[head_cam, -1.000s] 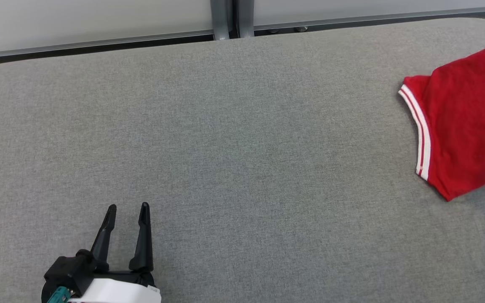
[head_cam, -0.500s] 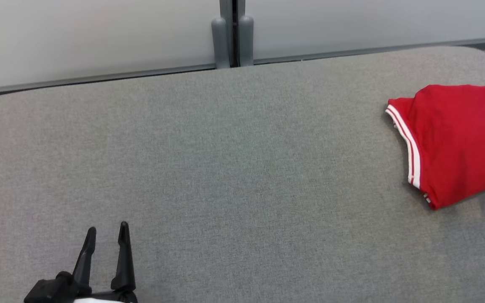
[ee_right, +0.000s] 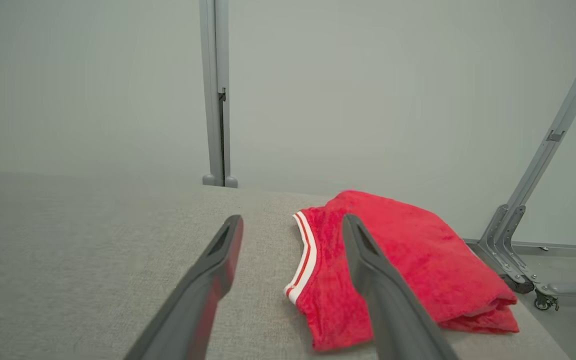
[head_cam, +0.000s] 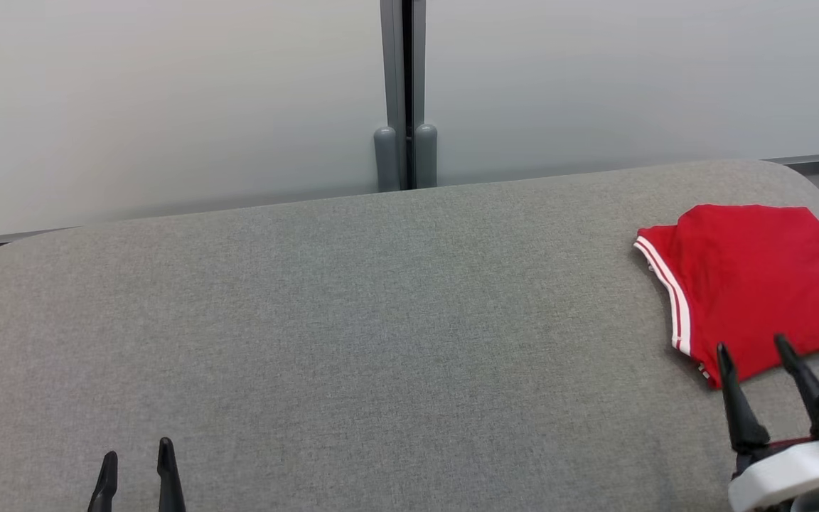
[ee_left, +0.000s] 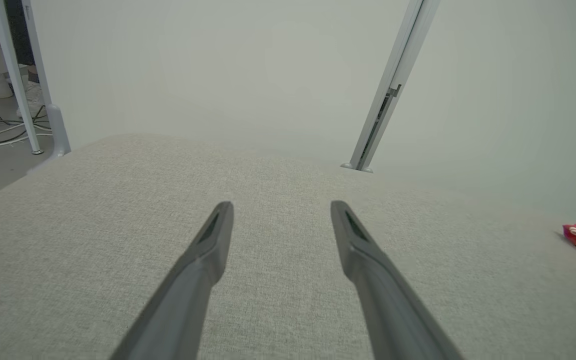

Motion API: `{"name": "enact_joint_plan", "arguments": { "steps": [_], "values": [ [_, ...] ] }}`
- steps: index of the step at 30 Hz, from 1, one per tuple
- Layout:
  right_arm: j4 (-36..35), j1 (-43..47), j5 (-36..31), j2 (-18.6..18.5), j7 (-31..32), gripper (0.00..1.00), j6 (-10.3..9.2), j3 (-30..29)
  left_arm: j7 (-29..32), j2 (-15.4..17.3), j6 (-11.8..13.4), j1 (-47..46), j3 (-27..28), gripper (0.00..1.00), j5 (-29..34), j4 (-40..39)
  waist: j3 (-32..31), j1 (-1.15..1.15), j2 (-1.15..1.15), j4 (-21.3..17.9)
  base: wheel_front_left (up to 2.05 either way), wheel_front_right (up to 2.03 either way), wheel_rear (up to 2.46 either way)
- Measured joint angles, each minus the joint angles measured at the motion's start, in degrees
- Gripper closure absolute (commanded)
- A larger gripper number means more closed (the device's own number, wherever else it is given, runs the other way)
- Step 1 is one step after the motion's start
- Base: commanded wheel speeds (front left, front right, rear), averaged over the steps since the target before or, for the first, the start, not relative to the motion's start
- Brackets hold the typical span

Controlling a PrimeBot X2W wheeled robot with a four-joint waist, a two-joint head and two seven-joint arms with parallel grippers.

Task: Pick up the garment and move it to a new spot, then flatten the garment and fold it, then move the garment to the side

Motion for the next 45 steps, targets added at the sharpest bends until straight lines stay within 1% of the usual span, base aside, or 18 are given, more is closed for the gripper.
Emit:
{"name": "enact_joint_plan", "arguments": {
  "steps": [2, 7, 11, 21, 22, 28, 31, 32, 33, 45],
  "values": [
    [0.5, 1.9, -0.7, 2.1, -0.7, 0.00, 0.00, -0.5, 0.0, 0.0, -0.5, 0.0, -0.1, 0.00, 0.1, 0.4, -0.3, 0.00, 0.00, 0.1, 0.00, 0.00, 0.00],
    [-0.1, 6.5, -2.5, 5.2, -1.1, 0.00, 0.00, -0.1, 0.0, 0.0, -1.4, 0.0, 0.0, 0.00, 0.5, 1.9, -0.9, 0.00, 0.00, 0.9, 0.00, 0.00, 0.00],
    [-1.0, 8.6, -3.4, 6.3, -1.1, 0.00, 0.00, 1.3, 0.0, 0.0, -1.4, 0.0, 0.1, 0.00, 0.5, 2.7, -1.2, 0.00, 0.00, 1.1, 0.00, 0.00, 0.00],
    [-1.2, 9.9, -4.5, 7.1, -1.1, 0.00, 0.00, -0.1, 0.0, 0.0, -1.4, -0.2, -0.4, 0.00, 0.3, 3.4, -1.5, 0.00, 0.00, 2.1, 0.00, 0.00, 0.00],
    [-1.0, 9.9, -4.4, 7.2, -1.1, 1.00, 0.00, -0.1, 0.0, -0.1, -1.4, -0.1, -0.4, 1.00, 0.2, 3.7, -1.4, 0.00, 0.00, 2.1, 0.00, 0.00, 0.00],
    [1.5, 10.7, -3.8, 8.1, -0.4, 1.00, 0.00, 0.0, 0.5, -0.9, -1.4, 0.1, -0.5, 1.00, -0.3, 6.2, -1.4, 0.00, 0.00, 2.1, 0.00, 0.00, 0.00],
    [1.8, 10.6, -0.5, 8.1, 0.7, 1.00, 0.00, -0.4, 1.4, -1.0, -1.5, 0.0, -0.4, 1.00, -3.1, 6.6, -1.4, 0.00, 0.00, 2.2, 0.00, 0.00, 0.00],
    [1.8, 10.3, 2.0, 8.1, 1.2, 1.00, 0.00, -0.5, 2.0, -1.0, -1.6, -0.2, -0.3, 1.00, -5.2, 6.7, -1.3, 0.00, 0.00, 2.2, 0.00, 0.00, 0.00],
    [1.8, 10.3, 2.0, 8.1, 1.2, 1.00, 0.00, -0.5, 2.0, -1.0, -1.6, -0.2, -0.3, 1.00, -5.2, 6.7, -1.3, 0.00, 0.00, 2.2, 0.00, 0.00, 0.00],
    [1.2, 8.4, 15.7, 8.1, 4.0, 1.00, -0.01, -0.8, 5.1, -0.9, -2.5, -3.0, 0.1, 1.00, -16.0, 6.9, -1.1, 0.00, 0.00, 2.4, 0.00, 0.00, 0.00]
  ]
}}
